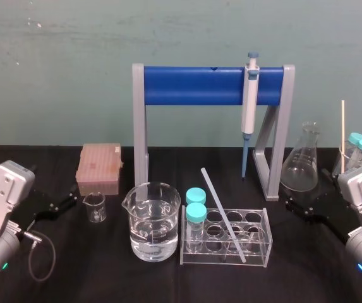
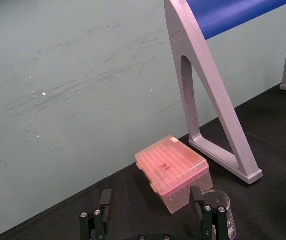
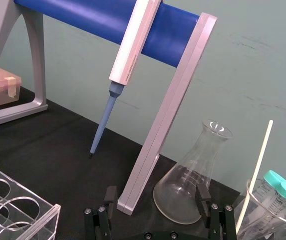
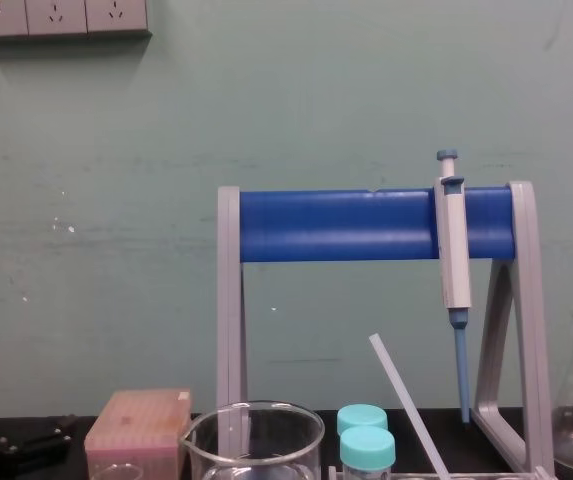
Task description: Pick up the stirring rod with one hand, then place it down.
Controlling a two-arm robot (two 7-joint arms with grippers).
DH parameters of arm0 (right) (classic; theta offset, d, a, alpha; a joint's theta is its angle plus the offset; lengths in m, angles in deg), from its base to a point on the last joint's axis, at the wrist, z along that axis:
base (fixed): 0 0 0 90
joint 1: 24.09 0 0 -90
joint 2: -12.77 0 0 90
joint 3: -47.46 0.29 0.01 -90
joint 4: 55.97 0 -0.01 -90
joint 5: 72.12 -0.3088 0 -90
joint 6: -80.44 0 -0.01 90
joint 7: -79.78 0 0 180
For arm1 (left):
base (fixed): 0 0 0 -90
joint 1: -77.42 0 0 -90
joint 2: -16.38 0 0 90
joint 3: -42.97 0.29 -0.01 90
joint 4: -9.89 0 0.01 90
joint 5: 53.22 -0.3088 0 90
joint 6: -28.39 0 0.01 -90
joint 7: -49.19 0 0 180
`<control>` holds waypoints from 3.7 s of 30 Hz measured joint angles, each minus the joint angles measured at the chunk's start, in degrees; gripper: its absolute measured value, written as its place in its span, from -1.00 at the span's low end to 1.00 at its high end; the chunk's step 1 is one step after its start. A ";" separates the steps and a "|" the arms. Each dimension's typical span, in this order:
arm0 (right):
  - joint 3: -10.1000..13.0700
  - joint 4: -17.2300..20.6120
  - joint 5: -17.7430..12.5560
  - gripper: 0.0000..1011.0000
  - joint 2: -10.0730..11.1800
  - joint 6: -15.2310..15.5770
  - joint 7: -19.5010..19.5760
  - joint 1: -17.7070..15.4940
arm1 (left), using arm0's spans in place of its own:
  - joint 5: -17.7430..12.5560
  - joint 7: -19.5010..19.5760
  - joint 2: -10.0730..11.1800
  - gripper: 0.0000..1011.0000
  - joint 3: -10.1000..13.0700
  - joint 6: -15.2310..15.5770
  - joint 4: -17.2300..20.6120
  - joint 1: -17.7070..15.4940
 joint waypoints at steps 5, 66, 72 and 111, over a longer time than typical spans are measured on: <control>0.00 0.00 0.00 0.98 0.00 0.00 0.00 0.00 | 0.00 0.00 0.00 0.98 0.00 0.00 0.00 0.00; 3.90 5.52 -12.29 0.98 1.90 3.00 -15.04 -2.31 | 0.00 0.00 0.00 0.98 0.00 0.00 0.00 0.00; 4.72 7.64 -18.54 0.98 2.22 7.17 -23.01 -2.56 | 0.00 0.00 0.00 0.98 0.00 0.00 0.00 0.00; -4.30 -6.94 -14.40 0.98 -9.39 8.82 -37.54 13.66 | 0.00 0.00 0.00 0.98 0.00 0.00 0.00 0.00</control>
